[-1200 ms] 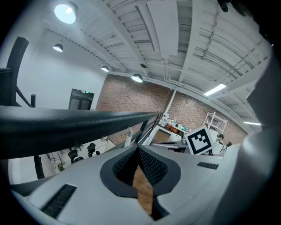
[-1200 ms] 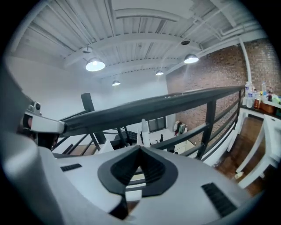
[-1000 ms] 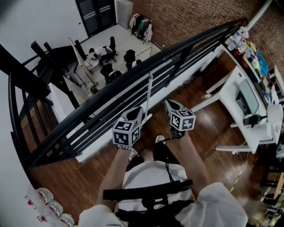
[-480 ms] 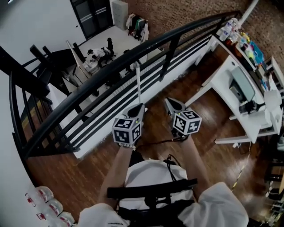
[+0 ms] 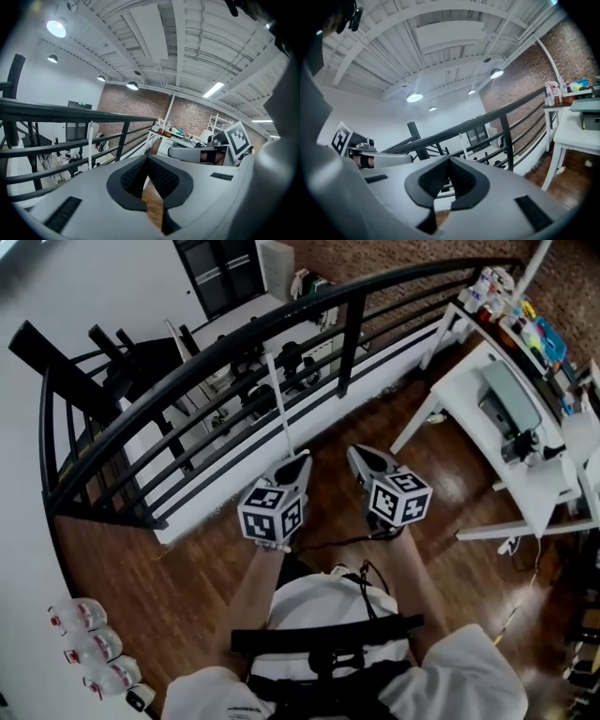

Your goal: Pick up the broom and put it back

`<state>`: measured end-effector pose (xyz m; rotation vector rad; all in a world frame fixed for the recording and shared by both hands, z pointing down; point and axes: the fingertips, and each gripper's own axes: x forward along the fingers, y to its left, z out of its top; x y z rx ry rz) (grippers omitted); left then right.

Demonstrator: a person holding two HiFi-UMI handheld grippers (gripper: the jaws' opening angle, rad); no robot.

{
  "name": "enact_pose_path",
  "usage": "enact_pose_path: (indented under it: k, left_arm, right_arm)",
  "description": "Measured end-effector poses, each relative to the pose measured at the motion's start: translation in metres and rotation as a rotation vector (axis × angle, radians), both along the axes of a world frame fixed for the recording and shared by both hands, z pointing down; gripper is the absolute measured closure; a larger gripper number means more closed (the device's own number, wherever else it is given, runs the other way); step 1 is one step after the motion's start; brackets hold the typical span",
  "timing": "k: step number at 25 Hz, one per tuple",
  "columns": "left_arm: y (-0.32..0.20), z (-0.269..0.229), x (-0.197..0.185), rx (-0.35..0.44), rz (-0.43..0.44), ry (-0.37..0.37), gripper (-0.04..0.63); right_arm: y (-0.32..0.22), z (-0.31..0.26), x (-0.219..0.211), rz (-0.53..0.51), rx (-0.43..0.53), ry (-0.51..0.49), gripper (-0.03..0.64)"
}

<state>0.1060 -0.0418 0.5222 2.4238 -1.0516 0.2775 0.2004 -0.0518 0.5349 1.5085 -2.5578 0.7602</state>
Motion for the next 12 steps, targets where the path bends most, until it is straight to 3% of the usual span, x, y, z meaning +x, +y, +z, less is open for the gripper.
enact_pose_path:
  k: [7,12]
  left_arm:
    - [0.068,-0.014,0.016,0.009,-0.05,-0.013,0.607]
    - [0.097,-0.012,0.017,-0.002,-0.04,-0.013,0.607]
  right_arm:
    - [0.07,-0.005,0.008,-0.071,-0.002,-0.021,0.604]
    - [0.098,-0.021,0.008,-0.056,0.037,-0.067,0.604]
